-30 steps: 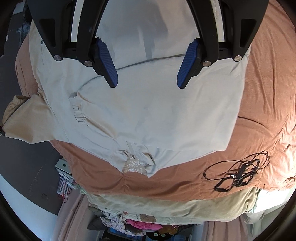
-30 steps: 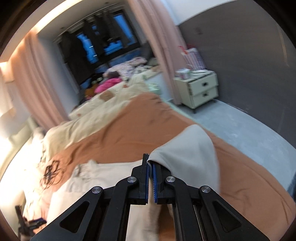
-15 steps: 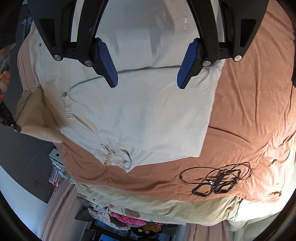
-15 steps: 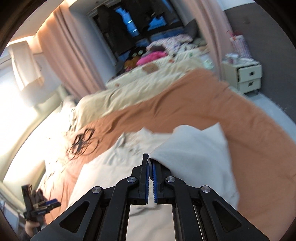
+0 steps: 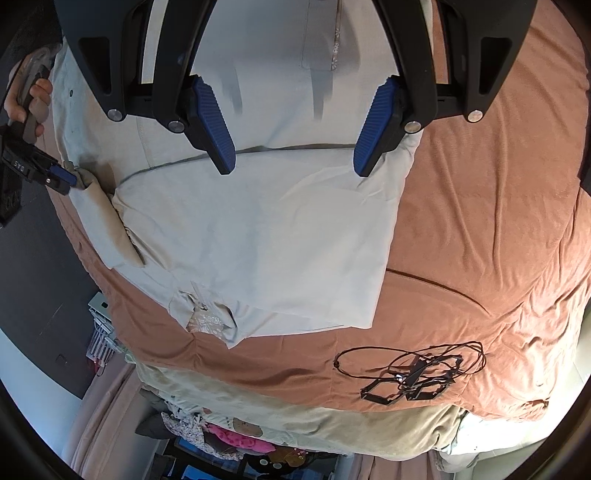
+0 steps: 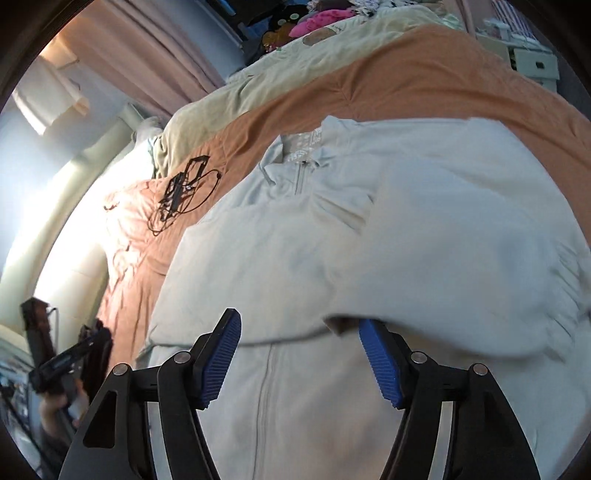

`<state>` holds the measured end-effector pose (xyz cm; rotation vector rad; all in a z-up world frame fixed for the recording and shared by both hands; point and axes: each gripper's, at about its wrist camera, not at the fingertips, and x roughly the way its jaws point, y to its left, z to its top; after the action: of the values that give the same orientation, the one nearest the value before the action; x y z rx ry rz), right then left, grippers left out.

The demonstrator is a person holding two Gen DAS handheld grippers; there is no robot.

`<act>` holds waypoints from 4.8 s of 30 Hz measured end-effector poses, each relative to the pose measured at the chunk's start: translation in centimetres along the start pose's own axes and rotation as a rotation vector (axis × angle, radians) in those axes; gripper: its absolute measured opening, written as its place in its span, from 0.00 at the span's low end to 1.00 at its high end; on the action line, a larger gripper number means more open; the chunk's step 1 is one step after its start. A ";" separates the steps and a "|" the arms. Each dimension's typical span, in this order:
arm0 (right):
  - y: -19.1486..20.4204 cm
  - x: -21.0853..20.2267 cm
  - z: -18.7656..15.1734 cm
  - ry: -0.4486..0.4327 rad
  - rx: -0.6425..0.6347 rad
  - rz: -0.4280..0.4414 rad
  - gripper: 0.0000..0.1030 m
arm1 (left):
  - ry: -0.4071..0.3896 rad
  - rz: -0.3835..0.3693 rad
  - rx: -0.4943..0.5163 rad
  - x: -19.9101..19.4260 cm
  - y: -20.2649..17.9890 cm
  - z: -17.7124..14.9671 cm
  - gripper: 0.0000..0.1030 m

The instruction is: Fold large clothes

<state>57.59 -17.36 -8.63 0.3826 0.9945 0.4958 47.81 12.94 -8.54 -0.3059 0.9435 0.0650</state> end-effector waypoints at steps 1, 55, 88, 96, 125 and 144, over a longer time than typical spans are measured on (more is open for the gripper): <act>-1.1 -1.0 -0.3 -0.014 0.028 0.004 0.65 | 0.003 -0.003 -0.006 0.1 0.2 -0.1 0.65; 15.7 8.1 2.4 0.029 -0.147 0.047 0.64 | -0.013 -0.020 -0.134 -2.2 9.4 -0.9 0.65; -15.1 -4.8 1.0 0.040 -0.013 -0.670 0.64 | 0.182 -0.053 0.058 15.3 -9.4 2.9 0.42; -18.7 -4.3 1.4 0.026 0.086 -0.696 0.64 | 0.168 0.059 0.135 14.1 -9.4 2.0 0.13; -18.8 -12.2 -11.5 0.033 0.149 -0.282 0.64 | 0.065 0.016 -0.067 -1.4 4.0 -5.7 0.64; -18.2 -13.7 -19.7 0.003 0.193 0.157 0.51 | 0.052 -0.062 -0.216 -5.4 11.6 -17.0 0.64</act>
<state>38.38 -38.44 -18.32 0.6370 1.0231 0.5434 29.10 19.55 -16.12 -0.5386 0.9795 0.1028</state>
